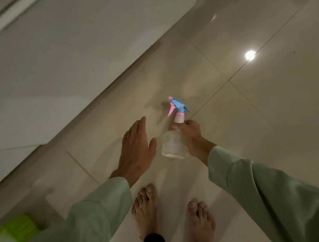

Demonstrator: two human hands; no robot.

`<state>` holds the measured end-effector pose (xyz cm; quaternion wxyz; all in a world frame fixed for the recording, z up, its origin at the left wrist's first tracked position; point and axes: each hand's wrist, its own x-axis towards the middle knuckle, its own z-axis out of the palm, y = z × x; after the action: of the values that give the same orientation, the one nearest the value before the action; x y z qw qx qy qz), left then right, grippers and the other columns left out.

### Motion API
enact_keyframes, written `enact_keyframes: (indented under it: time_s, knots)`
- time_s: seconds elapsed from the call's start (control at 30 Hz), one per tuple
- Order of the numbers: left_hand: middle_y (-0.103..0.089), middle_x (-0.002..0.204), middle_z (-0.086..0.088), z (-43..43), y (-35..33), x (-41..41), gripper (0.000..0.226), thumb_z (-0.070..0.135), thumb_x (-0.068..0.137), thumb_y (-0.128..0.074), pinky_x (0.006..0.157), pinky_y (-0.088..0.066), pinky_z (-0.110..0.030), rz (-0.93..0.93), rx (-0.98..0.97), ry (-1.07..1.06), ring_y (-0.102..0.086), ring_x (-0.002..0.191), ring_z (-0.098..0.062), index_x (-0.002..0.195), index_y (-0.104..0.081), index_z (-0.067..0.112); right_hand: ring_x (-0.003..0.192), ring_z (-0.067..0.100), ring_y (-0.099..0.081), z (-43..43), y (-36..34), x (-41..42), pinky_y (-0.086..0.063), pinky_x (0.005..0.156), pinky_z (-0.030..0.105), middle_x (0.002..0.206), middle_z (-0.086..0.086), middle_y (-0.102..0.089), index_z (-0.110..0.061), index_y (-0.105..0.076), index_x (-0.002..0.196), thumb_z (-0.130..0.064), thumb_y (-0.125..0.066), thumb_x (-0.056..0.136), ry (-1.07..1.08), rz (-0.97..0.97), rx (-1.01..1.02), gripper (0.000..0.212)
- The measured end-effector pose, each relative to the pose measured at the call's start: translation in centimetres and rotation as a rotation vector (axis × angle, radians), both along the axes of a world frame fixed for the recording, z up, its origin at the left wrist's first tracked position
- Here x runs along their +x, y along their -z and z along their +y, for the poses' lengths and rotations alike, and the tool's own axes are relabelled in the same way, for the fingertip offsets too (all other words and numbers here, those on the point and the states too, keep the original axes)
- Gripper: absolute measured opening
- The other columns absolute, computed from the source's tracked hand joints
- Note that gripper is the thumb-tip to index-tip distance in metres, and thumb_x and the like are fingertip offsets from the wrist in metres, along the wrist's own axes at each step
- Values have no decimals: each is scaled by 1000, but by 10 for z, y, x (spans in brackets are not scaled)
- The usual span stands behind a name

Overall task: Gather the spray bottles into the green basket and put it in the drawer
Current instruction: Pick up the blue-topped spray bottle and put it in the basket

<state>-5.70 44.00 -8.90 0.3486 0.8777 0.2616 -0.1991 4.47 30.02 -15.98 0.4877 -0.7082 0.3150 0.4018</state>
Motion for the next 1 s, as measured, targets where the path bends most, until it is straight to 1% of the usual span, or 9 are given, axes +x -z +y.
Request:
enact_keyframes:
  time_s: [0.13, 0.27, 0.37, 0.47, 0.57, 0.7, 0.83, 0.93, 1.0]
  knots:
    - [-23, 160, -7, 11, -51, -26, 68, 29, 97, -49, 119, -18, -36, 1, 17, -53, -25, 146, -23, 154, -14, 14, 73, 29, -60, 8, -65, -5, -51, 66, 37, 83, 14, -62, -5, -63, 90, -6, -73, 73, -108, -25, 101, 20]
    - [-23, 160, -5, 21, -121, -61, 67, 30, 98, -48, 121, -18, -38, -55, 26, -156, -23, 146, -21, 154, -13, 17, 76, 27, -64, 28, -152, -25, -53, 68, 34, 85, 13, -66, 4, -63, 101, 4, -73, 70, -183, -73, 204, 32]
    - [-22, 161, -4, 27, -175, -97, 67, 33, 99, -46, 120, -15, -35, -93, 62, -212, -21, 147, -19, 155, -11, 19, 77, 15, -69, 43, -217, -50, -55, 65, 23, 90, 7, -73, -2, -62, 108, 5, -75, 73, -277, -180, 278, 38]
    - [-23, 160, -4, 38, -225, -143, 67, 33, 98, -46, 121, -16, -37, -97, 99, -302, -22, 147, -21, 154, -12, 20, 85, 15, -67, 60, -271, -85, -56, 76, 32, 97, 9, -71, -12, -60, 110, -3, -74, 82, -394, -248, 358, 33]
    - [-28, 158, -6, 51, -262, -193, 68, 30, 96, -50, 119, -19, -35, -97, 129, -394, -26, 145, -22, 154, -16, 18, 92, 13, -65, 79, -311, -123, -53, 78, 26, 102, 5, -69, -18, -60, 113, -10, -70, 90, -516, -290, 419, 26]
    - [-31, 156, -8, 73, -290, -267, 67, 29, 95, -52, 118, -19, -33, -80, 174, -511, -27, 145, -24, 153, -21, 15, 104, 13, -68, 112, -339, -184, -52, 77, 16, 112, 4, -72, -15, -63, 122, -6, -71, 88, -676, -321, 469, 36]
    - [-33, 156, -8, 99, -294, -346, 67, 25, 94, -56, 118, -27, -40, -66, 175, -621, -30, 144, -26, 152, -24, 13, 103, 24, -68, 150, -343, -262, -54, 88, 38, 110, 10, -73, -4, -70, 114, -3, -79, 80, -778, -398, 419, 36]
    - [-33, 156, -9, 124, -285, -410, 68, 22, 93, -58, 117, -28, -40, -44, 166, -699, -31, 144, -27, 152, -24, 12, 94, 12, -67, 184, -335, -331, -49, 78, 22, 101, 0, -74, -13, -71, 112, -7, -84, 74, -776, -427, 390, 41]
    - [-33, 156, -10, 142, -278, -446, 69, 21, 93, -58, 117, -28, -41, -31, 156, -709, -32, 144, -28, 152, -24, 10, 82, 17, -64, 205, -327, -373, -46, 70, 21, 93, 2, -73, -19, -71, 106, -9, -85, 71, -798, -485, 390, 38]
